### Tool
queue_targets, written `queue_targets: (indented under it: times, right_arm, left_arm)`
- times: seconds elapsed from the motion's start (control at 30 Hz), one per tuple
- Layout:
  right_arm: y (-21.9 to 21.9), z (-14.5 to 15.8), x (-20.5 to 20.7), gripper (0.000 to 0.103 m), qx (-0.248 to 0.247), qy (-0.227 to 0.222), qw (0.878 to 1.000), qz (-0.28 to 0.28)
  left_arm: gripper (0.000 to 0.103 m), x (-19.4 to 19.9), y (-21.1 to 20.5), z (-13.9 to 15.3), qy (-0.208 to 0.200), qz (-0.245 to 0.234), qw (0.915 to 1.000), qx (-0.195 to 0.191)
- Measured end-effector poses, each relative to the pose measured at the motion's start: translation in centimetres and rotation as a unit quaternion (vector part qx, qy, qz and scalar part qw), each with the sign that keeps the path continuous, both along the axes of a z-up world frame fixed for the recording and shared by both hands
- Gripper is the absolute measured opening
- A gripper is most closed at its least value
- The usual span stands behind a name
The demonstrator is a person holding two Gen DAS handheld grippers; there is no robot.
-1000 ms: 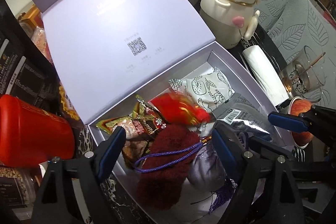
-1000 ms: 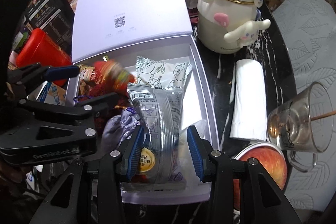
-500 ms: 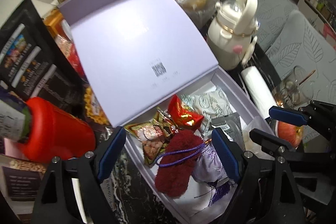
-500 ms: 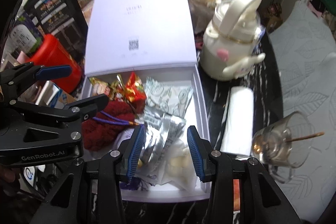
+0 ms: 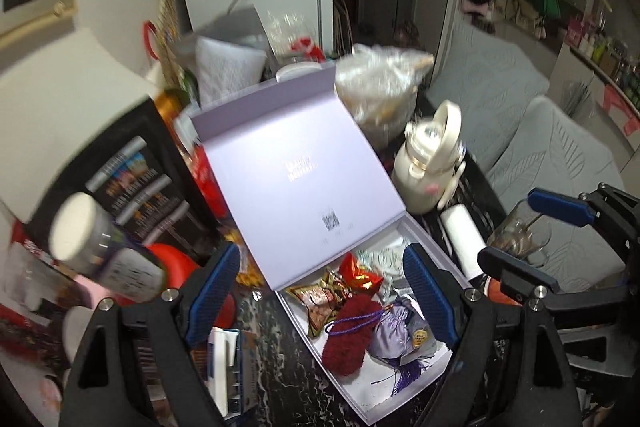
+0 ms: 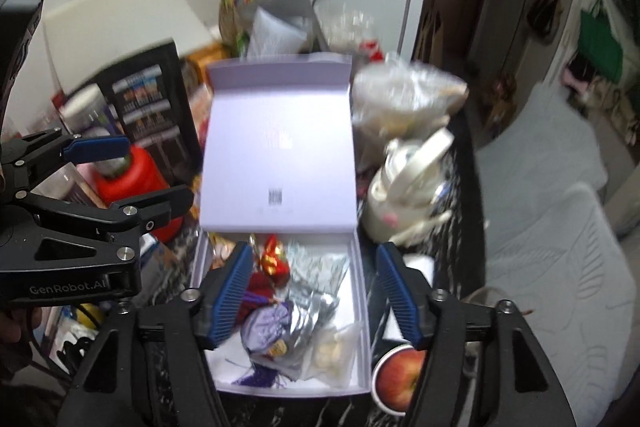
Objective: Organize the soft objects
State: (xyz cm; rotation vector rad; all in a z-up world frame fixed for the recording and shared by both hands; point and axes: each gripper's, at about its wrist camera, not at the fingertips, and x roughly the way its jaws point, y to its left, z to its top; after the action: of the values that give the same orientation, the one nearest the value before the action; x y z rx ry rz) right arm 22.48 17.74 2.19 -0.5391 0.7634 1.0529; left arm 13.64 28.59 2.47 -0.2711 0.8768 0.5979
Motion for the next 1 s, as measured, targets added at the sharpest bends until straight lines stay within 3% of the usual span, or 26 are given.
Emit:
queue_targets:
  times: [0.23, 0.5, 0.8, 1.0]
  right_arm:
    - [-2.5, 5.3, -2.3, 0.085, 0.055, -0.046, 0.997, -0.013]
    - [-6.5, 8.6, -5.3, 0.089, 0.081, -0.062, 0.994, -0.037]
    - [-10.4, 8.4, -8.4, 0.09, 0.074, -0.047, 0.994, -0.064]
    - [-12.4, 6.6, -10.7, 0.09, 0.052, -0.032, 0.995, -0.073]
  left_arm:
    - [0.087, -2.9, -1.5, 4.7, -0.03, 0.009, 0.999, 0.032]
    - [0.088, -6.6, -4.0, 7.7, -0.052, 0.009, 0.9973, 0.05]
    - [0.088, -10.5, -7.4, 8.2, -0.051, 0.007, 0.9965, 0.066]
    - [0.088, -12.5, -9.0, 6.6, -0.039, 0.004, 0.9984, 0.042]
